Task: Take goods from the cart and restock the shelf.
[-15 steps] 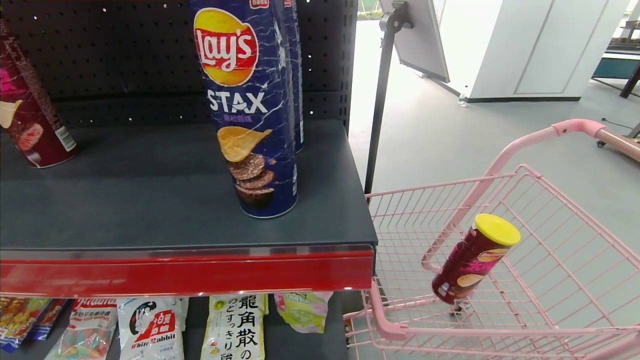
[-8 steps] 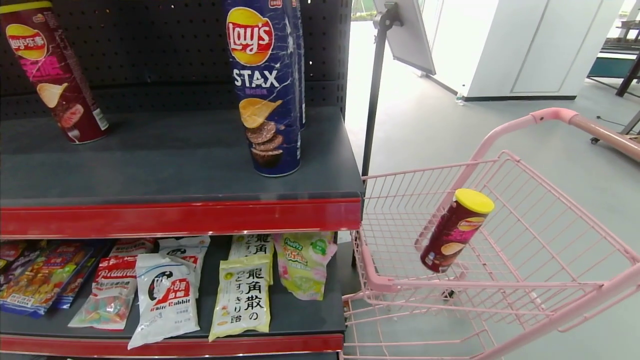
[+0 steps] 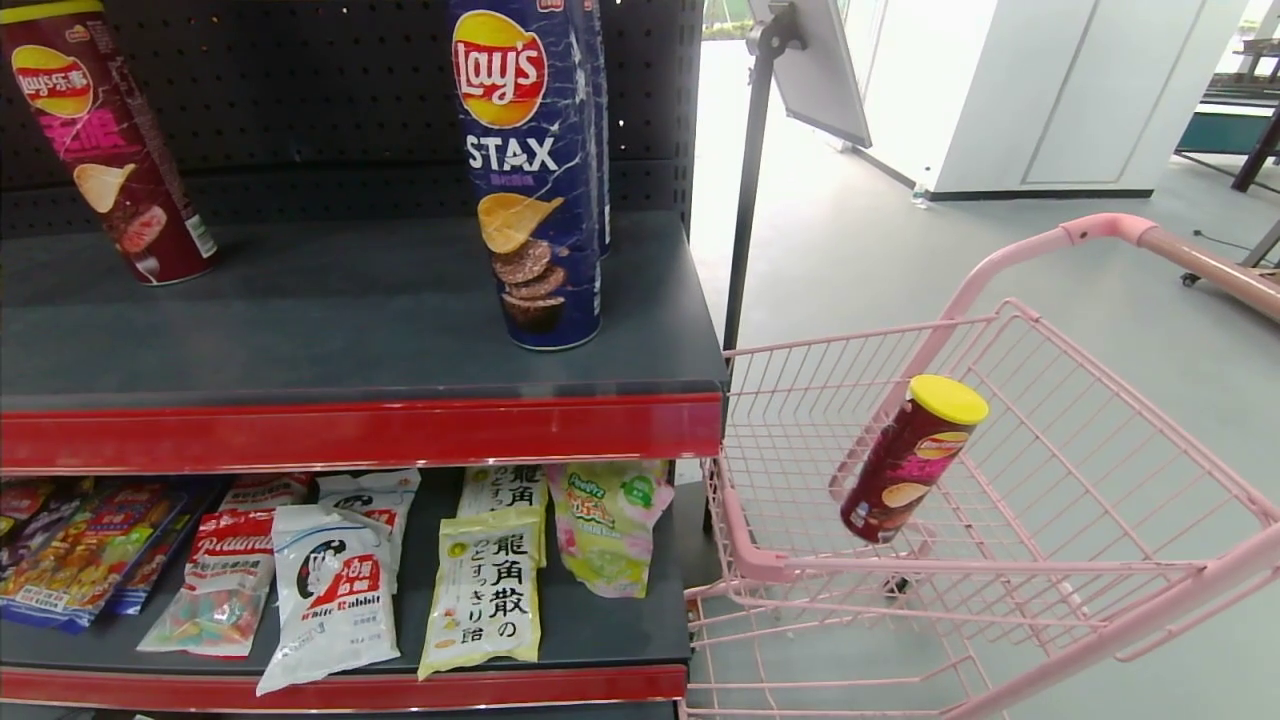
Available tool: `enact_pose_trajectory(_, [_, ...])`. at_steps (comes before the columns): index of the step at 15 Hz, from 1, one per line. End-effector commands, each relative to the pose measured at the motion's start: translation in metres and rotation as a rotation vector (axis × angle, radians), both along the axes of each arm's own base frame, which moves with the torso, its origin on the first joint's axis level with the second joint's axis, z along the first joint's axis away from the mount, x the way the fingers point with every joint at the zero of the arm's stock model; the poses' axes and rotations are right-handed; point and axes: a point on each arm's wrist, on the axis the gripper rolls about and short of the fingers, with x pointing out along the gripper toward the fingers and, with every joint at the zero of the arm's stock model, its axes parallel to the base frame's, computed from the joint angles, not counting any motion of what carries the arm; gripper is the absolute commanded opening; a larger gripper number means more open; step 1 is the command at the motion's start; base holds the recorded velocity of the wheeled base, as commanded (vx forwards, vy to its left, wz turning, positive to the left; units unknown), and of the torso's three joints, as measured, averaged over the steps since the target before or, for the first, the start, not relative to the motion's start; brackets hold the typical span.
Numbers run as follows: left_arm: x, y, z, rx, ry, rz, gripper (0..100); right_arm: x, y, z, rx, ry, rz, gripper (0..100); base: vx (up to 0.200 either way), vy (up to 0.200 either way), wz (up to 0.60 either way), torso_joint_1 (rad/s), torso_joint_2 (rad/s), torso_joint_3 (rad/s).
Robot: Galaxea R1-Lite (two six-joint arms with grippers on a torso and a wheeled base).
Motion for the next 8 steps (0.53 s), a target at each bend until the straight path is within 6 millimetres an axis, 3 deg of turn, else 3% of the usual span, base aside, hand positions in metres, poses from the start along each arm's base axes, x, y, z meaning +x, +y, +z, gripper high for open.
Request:
enact_pose_trajectory(1, [0.0, 0.0, 0.0, 0.0, 0.001, -0.001, 100, 0.079, 0.005, 0.163, 0.035, 0.023, 0.139, 100, 0.0, 0.0, 0.0, 0.0, 0.0, 0.0])
enact_pose_trajectory(2, [0.0, 0.0, 0.0, 0.0, 0.001, -0.001, 100, 0.121, 0.009, 0.192, 0.069, 0.051, 0.203, 100, 0.0, 0.0, 0.0, 0.0, 0.0, 0.0])
enact_pose_trajectory(4, [0.0, 0.0, 0.0, 0.0, 0.001, 0.001, 100, 0.19, 0.009, 0.194, 0.06, 0.05, 0.212, 100, 0.0, 0.0, 0.0, 0.0, 0.0, 0.0])
enact_pose_trajectory(6, [0.0, 0.0, 0.0, -0.001, 0.001, -0.001, 100, 0.256, -0.01, 0.171, -0.056, 0.041, 0.289, 100, 0.0, 0.0, 0.0, 0.0, 0.0, 0.0])
enact_pose_trajectory(7, [0.0, 0.0, 0.0, 0.0, 0.001, 0.001, 100, 0.266, -0.018, 0.164, -0.091, 0.056, 0.317, 100, 0.0, 0.0, 0.0, 0.0, 0.0, 0.0])
enact_pose_trajectory(8, [0.0, 0.0, 0.0, 0.0, 0.001, 0.001, 100, 0.286, -0.034, 0.134, -0.177, 0.111, 0.506, 100, 0.0, 0.0, 0.0, 0.0, 0.0, 0.0])
